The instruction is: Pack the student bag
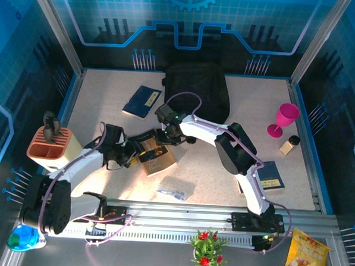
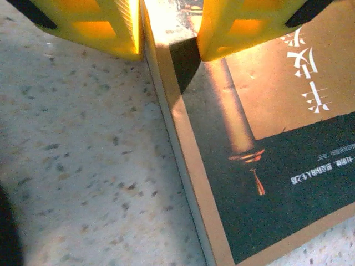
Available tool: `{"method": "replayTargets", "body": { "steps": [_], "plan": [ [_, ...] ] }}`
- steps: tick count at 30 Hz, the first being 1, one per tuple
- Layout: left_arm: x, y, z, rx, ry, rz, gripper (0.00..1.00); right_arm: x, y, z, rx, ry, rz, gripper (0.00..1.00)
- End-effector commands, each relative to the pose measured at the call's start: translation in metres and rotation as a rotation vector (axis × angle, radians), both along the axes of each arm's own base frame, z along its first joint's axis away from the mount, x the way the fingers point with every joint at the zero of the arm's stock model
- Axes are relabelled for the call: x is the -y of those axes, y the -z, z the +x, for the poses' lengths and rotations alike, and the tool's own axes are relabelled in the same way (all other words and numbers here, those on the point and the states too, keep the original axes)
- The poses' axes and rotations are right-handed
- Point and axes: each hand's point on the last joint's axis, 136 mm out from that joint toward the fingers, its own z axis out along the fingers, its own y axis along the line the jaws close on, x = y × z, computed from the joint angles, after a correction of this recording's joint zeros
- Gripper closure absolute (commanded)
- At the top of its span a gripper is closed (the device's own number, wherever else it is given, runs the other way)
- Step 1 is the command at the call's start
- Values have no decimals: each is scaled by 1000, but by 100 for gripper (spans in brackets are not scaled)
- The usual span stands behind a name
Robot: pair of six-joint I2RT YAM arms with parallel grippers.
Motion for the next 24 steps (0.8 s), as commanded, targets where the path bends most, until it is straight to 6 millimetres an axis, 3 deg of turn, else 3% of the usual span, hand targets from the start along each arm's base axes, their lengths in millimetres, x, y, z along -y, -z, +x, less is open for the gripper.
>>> {"method": "replayTargets", "body": {
  "steps": [1, 16, 24],
  "plan": [
    [26, -53, 29, 245, 78, -148, 50, 19, 36, -22, -96, 11, -118, 67],
    [18, -15, 23, 155, 4, -135, 60, 26, 43, -22, -106, 31, -151, 72],
    [21, 4, 26, 114, -28, -172, 64, 7, 18, -20, -45, -24, -66, 67]
  ]
}}
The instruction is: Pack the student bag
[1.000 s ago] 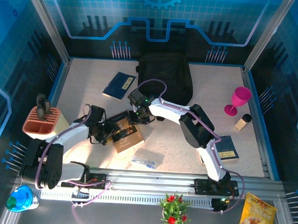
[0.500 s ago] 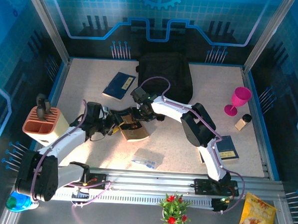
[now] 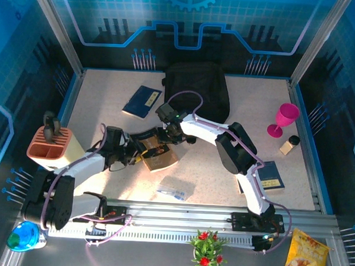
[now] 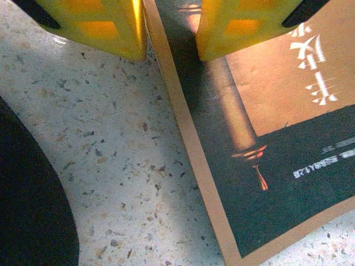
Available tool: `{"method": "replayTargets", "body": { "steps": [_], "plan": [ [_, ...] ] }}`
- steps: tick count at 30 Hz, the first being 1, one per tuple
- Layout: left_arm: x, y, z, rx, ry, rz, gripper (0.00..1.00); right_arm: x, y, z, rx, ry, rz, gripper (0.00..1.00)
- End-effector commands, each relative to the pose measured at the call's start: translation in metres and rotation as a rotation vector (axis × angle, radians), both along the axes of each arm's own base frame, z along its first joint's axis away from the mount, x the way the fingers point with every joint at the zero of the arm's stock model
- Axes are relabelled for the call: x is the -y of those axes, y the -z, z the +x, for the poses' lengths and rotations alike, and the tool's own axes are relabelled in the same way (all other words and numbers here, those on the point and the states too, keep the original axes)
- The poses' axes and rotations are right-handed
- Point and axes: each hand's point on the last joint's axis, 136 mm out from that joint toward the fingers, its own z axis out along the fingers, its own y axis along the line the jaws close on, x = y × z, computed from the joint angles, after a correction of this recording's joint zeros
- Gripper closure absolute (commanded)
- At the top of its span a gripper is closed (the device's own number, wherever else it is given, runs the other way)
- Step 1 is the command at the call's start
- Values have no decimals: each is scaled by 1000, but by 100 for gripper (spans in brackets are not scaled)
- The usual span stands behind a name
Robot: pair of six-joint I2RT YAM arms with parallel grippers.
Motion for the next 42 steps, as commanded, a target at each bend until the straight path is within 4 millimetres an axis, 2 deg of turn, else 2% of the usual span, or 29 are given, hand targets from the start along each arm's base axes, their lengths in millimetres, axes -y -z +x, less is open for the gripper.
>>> {"method": "replayTargets", "body": {
  "steps": [1, 6, 8, 12, 15, 17, 20, 24, 28, 31, 35, 36, 39, 42],
  "plan": [
    [11, -7, 14, 59, 5, -77, 64, 1, 16, -25, -57, -51, -39, 67],
    [13, -8, 21, 76, 5, -89, 72, 5, 11, -27, -49, -35, -47, 67],
    [13, -10, 22, 92, 5, -84, 76, 10, 2, -24, -22, -20, -57, 66],
    [10, -18, 22, 117, 4, -62, 87, 19, -31, -17, 61, 16, -45, 58],
    [8, -28, 21, 148, 1, -52, 94, 25, -64, -16, 124, 55, 16, 49],
    [8, -41, 23, 185, 2, -55, 100, 30, -82, -18, 145, 95, 76, 43],
    [8, -64, 30, 245, -11, -69, 100, 37, -108, -22, 161, 165, 210, 34],
    [10, -108, 46, 359, -49, -136, 100, 55, -147, -24, 228, 268, 399, 18],
    [9, -152, 63, 447, -128, -211, 100, 80, -166, -24, 210, 381, 561, 11],
    [10, -181, 77, 514, -171, -257, 100, 92, -179, -25, 175, 451, 681, 7],
    [16, -204, 95, 562, -200, -301, 100, 90, -200, -22, 121, 492, 875, 1],
    [18, -209, 99, 577, -203, -313, 100, 90, -197, -22, 93, 503, 912, 0],
    [24, -217, 109, 585, -218, -354, 100, 80, -212, -16, 38, 505, 1027, 0],
    [31, -220, 116, 584, -220, -379, 100, 69, -217, -11, -14, 513, 1086, 0]
  ]
}}
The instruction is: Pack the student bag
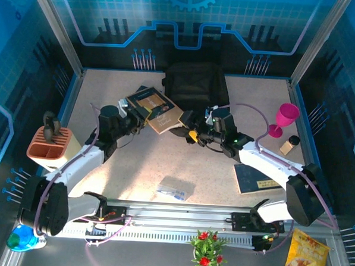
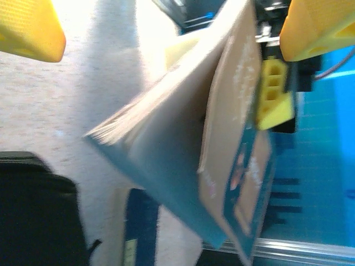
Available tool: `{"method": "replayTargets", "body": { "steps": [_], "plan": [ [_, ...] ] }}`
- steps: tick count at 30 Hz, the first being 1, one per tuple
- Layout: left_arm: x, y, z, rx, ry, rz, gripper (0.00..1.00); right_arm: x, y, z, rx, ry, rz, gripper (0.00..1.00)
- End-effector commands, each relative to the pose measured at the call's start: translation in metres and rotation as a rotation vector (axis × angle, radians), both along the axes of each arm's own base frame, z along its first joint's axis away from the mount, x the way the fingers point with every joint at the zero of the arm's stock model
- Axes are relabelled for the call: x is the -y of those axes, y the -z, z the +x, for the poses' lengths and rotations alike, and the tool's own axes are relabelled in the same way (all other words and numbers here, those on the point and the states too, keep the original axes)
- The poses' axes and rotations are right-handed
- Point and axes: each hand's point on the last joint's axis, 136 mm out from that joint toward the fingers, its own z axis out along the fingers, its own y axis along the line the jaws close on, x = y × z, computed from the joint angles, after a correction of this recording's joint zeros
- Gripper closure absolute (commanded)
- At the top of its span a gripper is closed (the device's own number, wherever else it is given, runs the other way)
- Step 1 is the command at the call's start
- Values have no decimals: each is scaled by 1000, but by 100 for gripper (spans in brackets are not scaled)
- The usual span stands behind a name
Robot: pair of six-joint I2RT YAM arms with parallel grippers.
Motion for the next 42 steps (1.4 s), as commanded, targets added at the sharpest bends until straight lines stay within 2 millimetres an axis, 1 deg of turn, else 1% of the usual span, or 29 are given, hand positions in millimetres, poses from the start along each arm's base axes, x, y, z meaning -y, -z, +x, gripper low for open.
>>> {"method": "replayTargets", "body": {
  "steps": [1, 8, 11, 13, 19, 23, 27, 30, 32, 38, 40, 42],
  "plan": [
    [6, -46, 15, 130, -19, -79, 100, -17, -31, 9, -9, -22, 187, 0],
    [9, -51, 21, 129, -22, -124, 100, -24, -9, 23, -86, 62, 209, 0],
    [9, -53, 21, 133, -24, -127, 100, -26, -9, 30, -65, 90, 225, 1],
    [9, -51, 19, 131, -25, -130, 100, -29, -19, 37, -39, 98, 238, 4],
    [7, -49, 13, 130, -29, -135, 100, -32, -25, 45, -28, 132, 240, 17],
    [8, -46, 10, 124, -24, -128, 100, -31, -32, 46, -17, 125, 239, 31],
    [9, -38, 6, 104, -13, -91, 100, -21, -32, 44, -1, 139, 197, 46],
    [11, -34, 2, 99, 0, -57, 100, -17, -35, 43, 23, 141, 178, 55],
    [13, -31, 1, 94, 11, -48, 100, -17, -38, 43, 37, 134, 170, 58],
    [25, -29, 1, 96, 71, -37, 100, -24, -48, 46, 70, 92, 164, 62],
    [28, -28, 1, 95, 91, -36, 100, -23, -49, 47, 79, 91, 157, 67],
    [32, -27, 2, 90, 109, -33, 99, -19, -50, 49, 95, 94, 146, 76]
  ]
}}
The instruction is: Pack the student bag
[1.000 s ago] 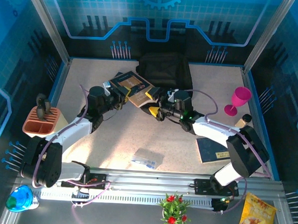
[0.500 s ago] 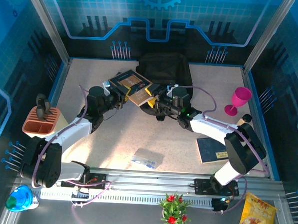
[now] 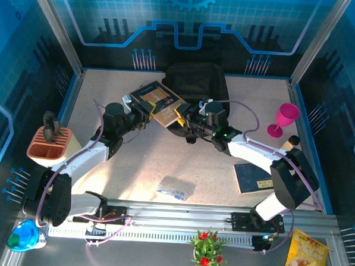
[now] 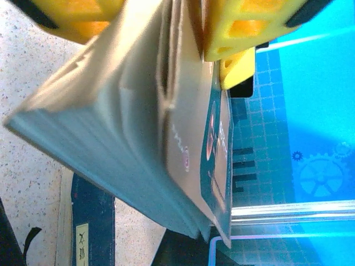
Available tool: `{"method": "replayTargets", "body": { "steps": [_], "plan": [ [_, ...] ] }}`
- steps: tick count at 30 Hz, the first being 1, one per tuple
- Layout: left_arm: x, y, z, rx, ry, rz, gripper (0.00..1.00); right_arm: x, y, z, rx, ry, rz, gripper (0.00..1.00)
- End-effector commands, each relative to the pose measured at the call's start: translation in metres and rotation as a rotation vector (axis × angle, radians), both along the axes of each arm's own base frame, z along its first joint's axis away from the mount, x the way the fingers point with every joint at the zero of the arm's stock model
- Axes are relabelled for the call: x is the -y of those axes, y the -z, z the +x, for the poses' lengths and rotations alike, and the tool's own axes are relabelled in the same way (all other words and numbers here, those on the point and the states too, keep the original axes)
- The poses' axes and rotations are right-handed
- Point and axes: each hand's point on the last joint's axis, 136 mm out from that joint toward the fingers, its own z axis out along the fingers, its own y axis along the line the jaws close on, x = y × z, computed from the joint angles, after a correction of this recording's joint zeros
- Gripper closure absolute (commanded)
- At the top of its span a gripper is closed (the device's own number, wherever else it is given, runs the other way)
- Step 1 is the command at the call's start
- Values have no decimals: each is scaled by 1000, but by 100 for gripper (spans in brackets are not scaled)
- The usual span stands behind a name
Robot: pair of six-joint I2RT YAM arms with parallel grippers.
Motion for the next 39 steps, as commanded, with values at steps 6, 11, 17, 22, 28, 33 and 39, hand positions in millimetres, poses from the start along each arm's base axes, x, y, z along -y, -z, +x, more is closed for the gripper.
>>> {"method": "replayTargets", "body": {
  "steps": [6, 11, 17, 22, 28, 33, 39],
  "plan": [
    [23, 2, 1, 31, 136, 139, 64, 44, -45, 16, 223, 69, -140, 92],
    [32, 20, 6, 21, 199, 412, 40, 99, -64, 22, 340, 143, -307, 96],
    [71, 31, 16, 69, 366, 677, 29, 170, -72, 25, 369, 217, -470, 97],
    [122, 45, 20, 137, 541, 841, 27, 234, -64, 14, 317, 312, -596, 99],
    [178, 76, 23, 173, 727, 907, 29, 291, -49, -9, 220, 414, -672, 99],
    [218, 99, 21, 198, 866, 935, 37, 325, -46, -27, 170, 490, -713, 99],
    [244, 118, 25, 163, 969, 863, 47, 330, -43, -33, 165, 493, -691, 99]
  ]
}}
